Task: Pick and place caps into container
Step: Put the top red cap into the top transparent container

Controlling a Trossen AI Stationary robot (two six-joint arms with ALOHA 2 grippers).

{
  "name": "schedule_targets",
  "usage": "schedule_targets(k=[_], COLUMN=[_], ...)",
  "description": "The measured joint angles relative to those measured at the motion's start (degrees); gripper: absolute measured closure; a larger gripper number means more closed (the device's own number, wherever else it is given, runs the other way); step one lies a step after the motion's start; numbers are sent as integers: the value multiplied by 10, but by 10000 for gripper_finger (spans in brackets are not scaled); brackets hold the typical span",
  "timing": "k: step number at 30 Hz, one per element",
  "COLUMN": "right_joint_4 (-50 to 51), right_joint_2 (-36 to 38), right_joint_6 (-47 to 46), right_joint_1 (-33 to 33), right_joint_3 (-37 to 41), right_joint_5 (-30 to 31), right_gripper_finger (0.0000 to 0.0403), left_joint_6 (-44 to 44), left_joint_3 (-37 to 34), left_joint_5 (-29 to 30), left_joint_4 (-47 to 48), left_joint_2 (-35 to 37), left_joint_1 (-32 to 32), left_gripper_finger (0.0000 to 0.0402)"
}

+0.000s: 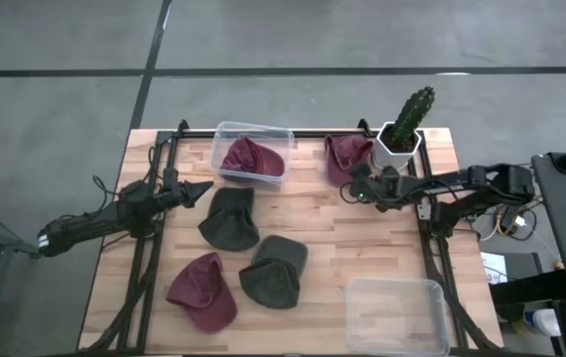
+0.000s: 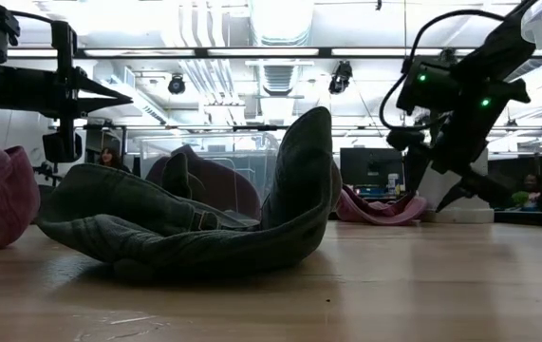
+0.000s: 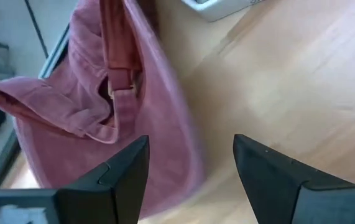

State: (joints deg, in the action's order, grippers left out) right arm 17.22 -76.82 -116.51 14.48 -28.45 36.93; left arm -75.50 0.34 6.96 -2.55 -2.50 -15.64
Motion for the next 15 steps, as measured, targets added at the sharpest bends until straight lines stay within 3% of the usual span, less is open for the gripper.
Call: schedule_targets(k=[5,9,15], right_joint_4=[-66,-88,-114], right_joint_2=[-25,-47,-57], right_joint_6=[45,55,87], right_joint_1=[27,57,72], right_joint_3=[0,1,1], right_joint_5=[-1,-52,-74], right_gripper_finger=[180,191,255], left_joint_6=[0,-19,-33], left_joint_3=[0,0,0], left_joint_5=[0,0,0], left_joint_4=[0,0,0], left_joint_2=[0,0,0], left_joint_1=[0,0,0], left_gripper_finger=[402,402,402])
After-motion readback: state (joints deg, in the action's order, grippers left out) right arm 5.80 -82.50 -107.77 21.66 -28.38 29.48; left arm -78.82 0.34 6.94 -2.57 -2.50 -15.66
